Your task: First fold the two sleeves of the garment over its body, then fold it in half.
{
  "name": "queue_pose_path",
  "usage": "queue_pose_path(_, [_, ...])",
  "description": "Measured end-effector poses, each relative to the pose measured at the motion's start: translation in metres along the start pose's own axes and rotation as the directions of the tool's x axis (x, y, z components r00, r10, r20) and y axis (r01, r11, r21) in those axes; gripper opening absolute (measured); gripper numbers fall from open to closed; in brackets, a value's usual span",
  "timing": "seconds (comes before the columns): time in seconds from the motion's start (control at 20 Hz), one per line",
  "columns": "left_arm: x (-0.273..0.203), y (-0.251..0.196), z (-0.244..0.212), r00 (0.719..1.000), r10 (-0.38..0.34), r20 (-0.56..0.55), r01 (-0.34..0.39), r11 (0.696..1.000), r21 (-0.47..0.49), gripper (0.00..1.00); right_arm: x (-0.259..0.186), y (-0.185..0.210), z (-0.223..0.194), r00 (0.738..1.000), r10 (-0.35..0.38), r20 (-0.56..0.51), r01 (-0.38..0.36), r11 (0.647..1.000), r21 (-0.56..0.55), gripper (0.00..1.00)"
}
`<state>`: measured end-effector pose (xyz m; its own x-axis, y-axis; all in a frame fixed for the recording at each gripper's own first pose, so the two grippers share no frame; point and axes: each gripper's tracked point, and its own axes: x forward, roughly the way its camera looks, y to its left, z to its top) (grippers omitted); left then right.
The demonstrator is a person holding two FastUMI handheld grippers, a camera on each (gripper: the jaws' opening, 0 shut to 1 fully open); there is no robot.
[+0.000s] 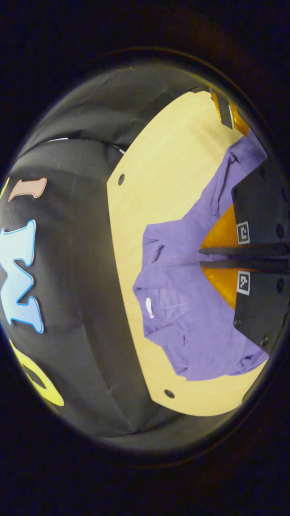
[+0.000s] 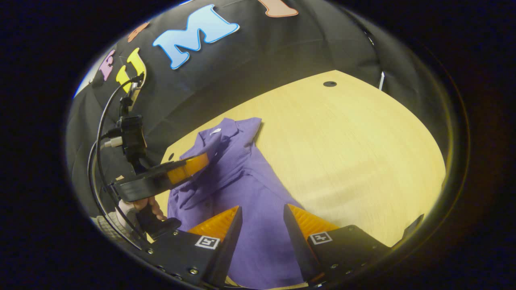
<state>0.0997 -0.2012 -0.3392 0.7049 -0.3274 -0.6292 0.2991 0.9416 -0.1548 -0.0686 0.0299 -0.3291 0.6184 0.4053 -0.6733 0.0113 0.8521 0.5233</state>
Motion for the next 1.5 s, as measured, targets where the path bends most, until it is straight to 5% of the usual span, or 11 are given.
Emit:
queue_pose_path(0.4, [-0.022, 0.018, -0.006, 1.0, 0.025, 0.01, -0.025, 1.0, -0.015, 0.84, 0.008, 0.0, -0.011, 0.999, 0.003, -0.052, -0.004, 1.0, -0.024, 0.66])
queue_pose_path(0.6, [-0.06, 0.042, -0.03, 0.998, 0.055, 0.005, -0.055, 0.998, -0.034, 0.84, 0.012, -0.002, -0.03, 0.994, -0.017, -0.109, 0.009, 0.997, -0.08, 0.68])
queue_pose_path(0.65, [-0.071, 0.049, -0.041, 0.998, 0.066, -0.003, -0.066, 0.997, -0.036, 0.84, 0.01, -0.003, -0.036, 0.992, -0.019, -0.124, 0.007, 0.996, -0.093, 0.6])
queue_pose_path(0.95, [-0.142, 0.083, -0.133, 0.983, 0.138, -0.125, -0.155, 0.977, -0.147, 0.87, 0.003, -0.002, -0.062, 0.978, -0.039, -0.207, 0.012, 0.991, -0.131, 0.95])
queue_pose_path(1.2, [-0.188, 0.102, -0.208, 0.95, 0.187, -0.251, -0.248, 0.939, -0.239, 0.89, -0.003, -0.008, -0.079, 0.96, -0.102, -0.26, 0.062, 0.985, -0.16, 0.95])
queue_pose_path(1.5, [-0.217, 0.118, -0.259, 0.912, 0.209, -0.354, -0.305, 0.921, -0.242, 0.94, -0.011, -0.013, -0.107, 0.928, -0.189, -0.321, 0.099, 0.956, -0.274, 0.95])
